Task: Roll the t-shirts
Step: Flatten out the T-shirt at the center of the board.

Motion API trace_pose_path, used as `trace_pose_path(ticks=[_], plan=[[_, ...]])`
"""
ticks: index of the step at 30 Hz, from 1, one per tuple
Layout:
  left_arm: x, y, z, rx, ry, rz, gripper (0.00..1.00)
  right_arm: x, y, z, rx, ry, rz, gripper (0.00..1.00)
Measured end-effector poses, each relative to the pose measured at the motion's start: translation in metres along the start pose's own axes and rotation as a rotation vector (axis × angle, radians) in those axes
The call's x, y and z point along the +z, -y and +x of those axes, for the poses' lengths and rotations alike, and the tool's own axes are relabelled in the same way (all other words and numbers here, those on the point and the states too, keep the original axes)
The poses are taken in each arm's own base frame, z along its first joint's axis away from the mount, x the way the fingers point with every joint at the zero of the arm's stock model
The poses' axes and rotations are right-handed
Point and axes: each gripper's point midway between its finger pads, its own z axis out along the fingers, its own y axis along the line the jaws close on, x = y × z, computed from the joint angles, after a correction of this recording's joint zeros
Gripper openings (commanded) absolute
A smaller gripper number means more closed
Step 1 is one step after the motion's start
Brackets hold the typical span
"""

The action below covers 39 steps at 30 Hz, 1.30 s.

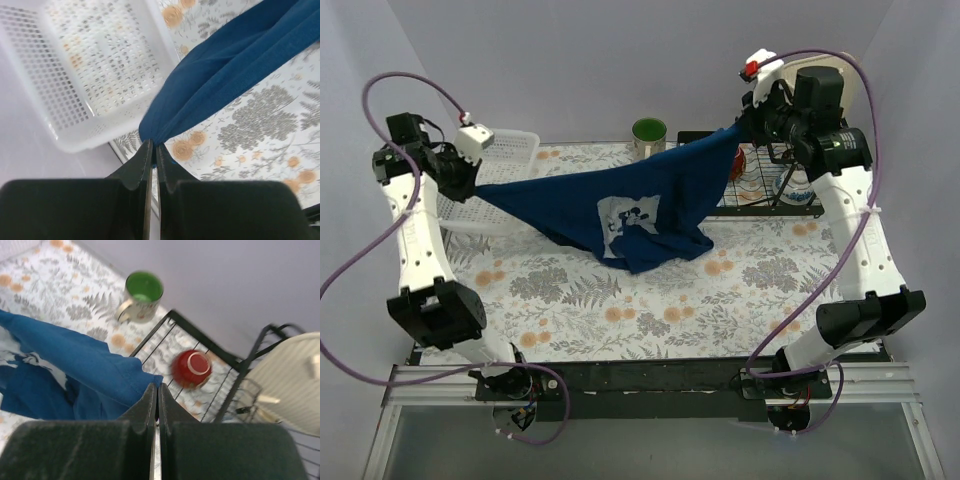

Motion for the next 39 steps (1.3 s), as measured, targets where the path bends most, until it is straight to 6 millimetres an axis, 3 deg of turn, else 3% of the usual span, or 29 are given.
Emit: trace_pose_path(ticks=[4,8,14,19,26,34,39], plan=[[-0.070,0.012,-0.023,-0.104,0.133,-0.119,0.00,-0.028,0.010,-0.041,-0.061,0.104,0.065,0.01],[-0.122,0.027,-0.048,-0.195,0.282,-0.221,0.00,-0.062,0.013,-0.075,-0.110,0.191,0.108,0.01],[-0.206,0.035,-0.089,-0.246,0.531,-0.397,0.00,-0.128,-0.004,-0.106,-0.160,0.309,0.132,0.01],[-0.274,0.055,-0.106,-0.205,0.702,-0.531,0.00,-0.194,-0.022,-0.131,-0.202,0.436,0.164,0.01],[-0.353,0.092,-0.110,-0.159,0.882,-0.678,0.00,-0.288,-0.053,-0.154,-0.246,0.604,0.200,0.01],[-0.427,0.140,-0.087,-0.157,1.051,-0.855,0.00,-0.396,-0.095,-0.156,-0.282,0.782,0.273,0.01],[-0.481,0.160,-0.077,-0.150,1.191,-0.950,0.00,-0.437,-0.109,-0.166,-0.302,0.885,0.317,0.01]])
